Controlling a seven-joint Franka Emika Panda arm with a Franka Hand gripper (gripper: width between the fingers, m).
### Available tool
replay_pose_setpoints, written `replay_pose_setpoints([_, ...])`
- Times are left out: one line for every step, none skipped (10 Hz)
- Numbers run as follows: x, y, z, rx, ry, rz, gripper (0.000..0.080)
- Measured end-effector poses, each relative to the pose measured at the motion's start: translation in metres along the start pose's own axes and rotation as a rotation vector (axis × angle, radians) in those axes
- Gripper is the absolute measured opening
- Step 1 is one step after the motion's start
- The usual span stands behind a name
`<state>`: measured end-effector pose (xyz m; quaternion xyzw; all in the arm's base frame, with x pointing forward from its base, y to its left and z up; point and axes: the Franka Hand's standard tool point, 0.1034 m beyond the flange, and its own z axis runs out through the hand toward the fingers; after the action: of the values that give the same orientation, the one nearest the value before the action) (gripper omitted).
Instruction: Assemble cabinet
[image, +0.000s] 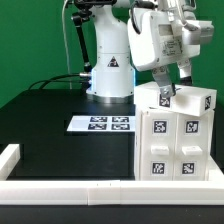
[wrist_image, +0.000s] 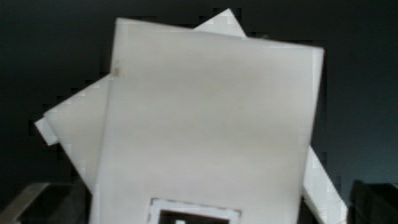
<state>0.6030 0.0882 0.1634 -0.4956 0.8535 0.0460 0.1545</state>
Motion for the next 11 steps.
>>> replay_pose_setpoints([-0.004, 0.001, -0.004, 0.008, -0.011, -0.002, 0.0787])
replay_pose_setpoints([-0.009, 0.002, -0.012, 0.019, -0.026, -0.008, 0.0796])
replay_pose_setpoints([-0.013, 0.002, -0.017, 0.028, -0.038, -0.016, 0.0796])
replay_pose_setpoints([-0.016, 0.000, -0.019, 0.043, -0.048, -0.017, 0.0797])
replay_pose_setpoints([-0.015, 0.001, -0.017, 0.041, -0.046, -0.066, 0.0797])
replay_pose_setpoints([-0.013, 0.002, -0.016, 0.023, -0.037, -0.143, 0.0797])
replay_pose_setpoints([-0.010, 0.001, -0.015, -0.029, -0.026, -0.291, 0.0797])
replay_pose_setpoints([-0.011, -0.004, -0.016, -0.056, -0.017, -0.498, 0.0797])
replay_pose_setpoints([-0.013, -0.008, -0.018, -0.071, -0.027, -0.657, 0.0797])
replay_pose_setpoints([-0.014, -0.010, -0.017, -0.105, -0.042, -0.823, 0.0797])
replay_pose_setpoints([-0.016, -0.013, -0.016, -0.138, -0.053, -0.964, 0.0797])
